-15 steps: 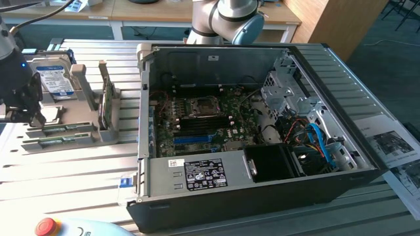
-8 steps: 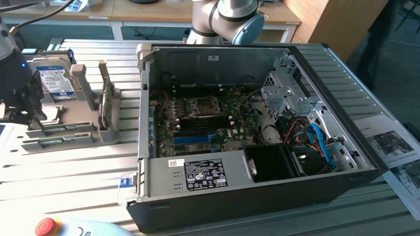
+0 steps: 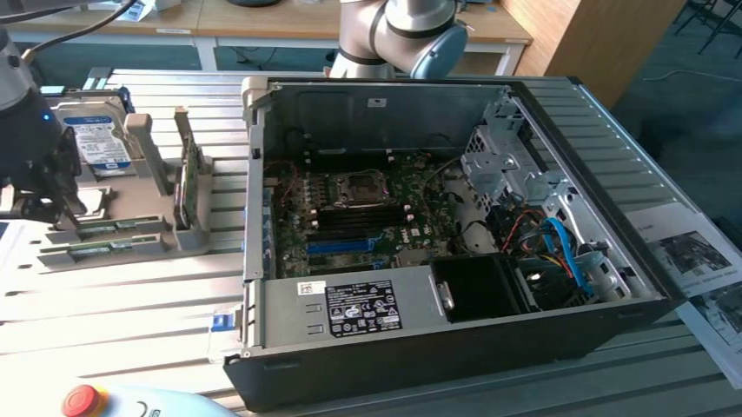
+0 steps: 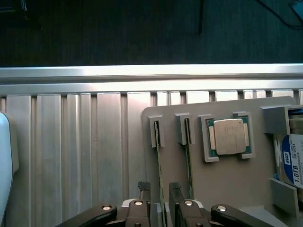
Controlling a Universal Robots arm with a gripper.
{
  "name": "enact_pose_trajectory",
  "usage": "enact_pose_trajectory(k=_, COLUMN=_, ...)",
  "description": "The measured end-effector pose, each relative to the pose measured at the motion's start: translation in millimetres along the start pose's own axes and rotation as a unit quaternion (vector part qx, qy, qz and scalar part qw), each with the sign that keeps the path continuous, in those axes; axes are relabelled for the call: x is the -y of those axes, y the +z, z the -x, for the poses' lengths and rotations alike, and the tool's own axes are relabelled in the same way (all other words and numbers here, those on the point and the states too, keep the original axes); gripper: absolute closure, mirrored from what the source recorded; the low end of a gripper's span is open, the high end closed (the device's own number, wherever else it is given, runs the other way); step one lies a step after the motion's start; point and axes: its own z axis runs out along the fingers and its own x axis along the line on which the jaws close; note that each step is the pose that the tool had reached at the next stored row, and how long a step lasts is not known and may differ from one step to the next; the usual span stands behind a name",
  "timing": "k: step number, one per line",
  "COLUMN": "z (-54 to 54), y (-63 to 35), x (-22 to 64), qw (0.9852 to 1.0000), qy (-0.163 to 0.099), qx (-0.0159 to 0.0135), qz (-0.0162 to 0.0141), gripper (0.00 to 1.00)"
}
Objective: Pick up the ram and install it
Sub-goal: 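Pick up the ram and move it above insertion slot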
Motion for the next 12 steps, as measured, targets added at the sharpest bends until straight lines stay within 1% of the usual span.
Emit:
enact_pose_trajectory(k=7, z=-3.3, y=-0.8, x=15.6, qw=1.0000, qy=-0.001, qx=-0.0001, qz=0.0005, gripper=0.70)
enact_pose_trajectory(k=9, z=-3.7, y=-0.9, x=18.4, qw=1.0000, qy=-0.001, qx=0.0000, qz=0.0005, gripper=0.70)
enact_pose_trajectory(k=12, z=-3.9, y=-0.9, x=18.9, qw=1.0000, qy=-0.002, qx=-0.0001, qz=0.0006, gripper=0.70)
